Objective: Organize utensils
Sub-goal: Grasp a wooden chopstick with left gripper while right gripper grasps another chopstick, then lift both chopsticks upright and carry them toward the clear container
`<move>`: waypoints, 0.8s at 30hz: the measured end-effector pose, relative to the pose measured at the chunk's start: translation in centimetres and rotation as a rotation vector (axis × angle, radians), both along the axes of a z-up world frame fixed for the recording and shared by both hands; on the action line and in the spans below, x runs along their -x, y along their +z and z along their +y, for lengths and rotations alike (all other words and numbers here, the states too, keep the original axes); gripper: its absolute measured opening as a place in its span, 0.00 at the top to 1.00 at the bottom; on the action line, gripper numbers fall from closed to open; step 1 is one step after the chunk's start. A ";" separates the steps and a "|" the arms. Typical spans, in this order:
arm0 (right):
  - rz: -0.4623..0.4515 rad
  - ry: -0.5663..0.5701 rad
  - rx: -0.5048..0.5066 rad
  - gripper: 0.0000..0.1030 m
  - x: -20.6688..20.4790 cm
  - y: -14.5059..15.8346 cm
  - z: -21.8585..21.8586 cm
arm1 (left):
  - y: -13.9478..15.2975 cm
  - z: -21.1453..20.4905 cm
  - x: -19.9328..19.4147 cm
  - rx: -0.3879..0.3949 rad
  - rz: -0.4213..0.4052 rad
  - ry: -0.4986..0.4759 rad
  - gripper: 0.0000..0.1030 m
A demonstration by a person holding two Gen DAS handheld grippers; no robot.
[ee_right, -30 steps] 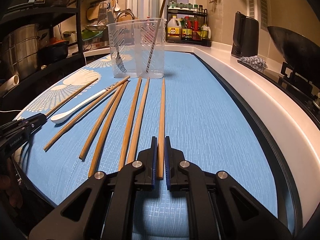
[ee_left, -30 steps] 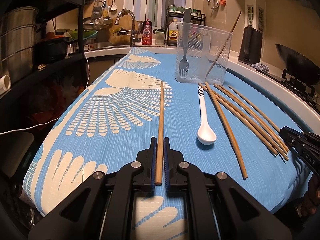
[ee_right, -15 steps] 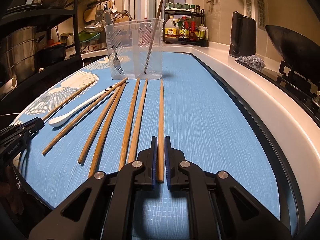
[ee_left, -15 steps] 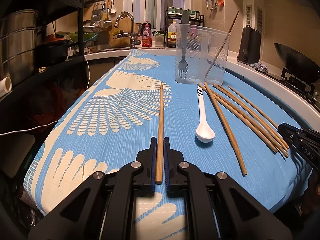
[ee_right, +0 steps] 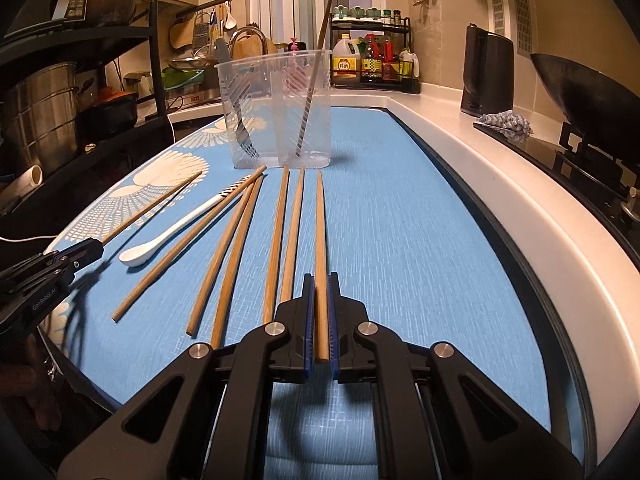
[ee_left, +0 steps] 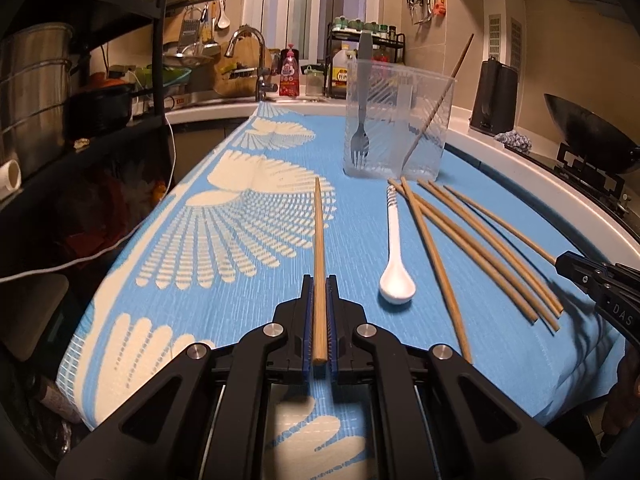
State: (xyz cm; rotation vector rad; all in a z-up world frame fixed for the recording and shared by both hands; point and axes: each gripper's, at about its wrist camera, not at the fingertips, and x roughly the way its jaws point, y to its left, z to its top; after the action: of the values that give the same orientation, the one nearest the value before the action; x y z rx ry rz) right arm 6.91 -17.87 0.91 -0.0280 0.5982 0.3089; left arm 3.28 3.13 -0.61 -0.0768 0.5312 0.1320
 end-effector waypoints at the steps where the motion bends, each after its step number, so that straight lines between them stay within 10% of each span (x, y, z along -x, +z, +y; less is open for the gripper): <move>1: -0.001 -0.004 -0.009 0.94 0.2 0.4 -0.2 | 0.3 -0.1 0.1 -0.008 -0.007 0.002 0.94; 24: -0.133 0.003 -0.058 0.94 0.4 10.6 -0.9 | 10.0 1.2 -0.9 0.015 -0.112 0.000 0.94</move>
State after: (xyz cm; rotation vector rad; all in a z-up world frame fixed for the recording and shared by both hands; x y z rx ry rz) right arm 6.47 -18.76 11.53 0.0059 0.4573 0.3246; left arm 4.17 4.37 9.38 -0.0984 0.4205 0.1229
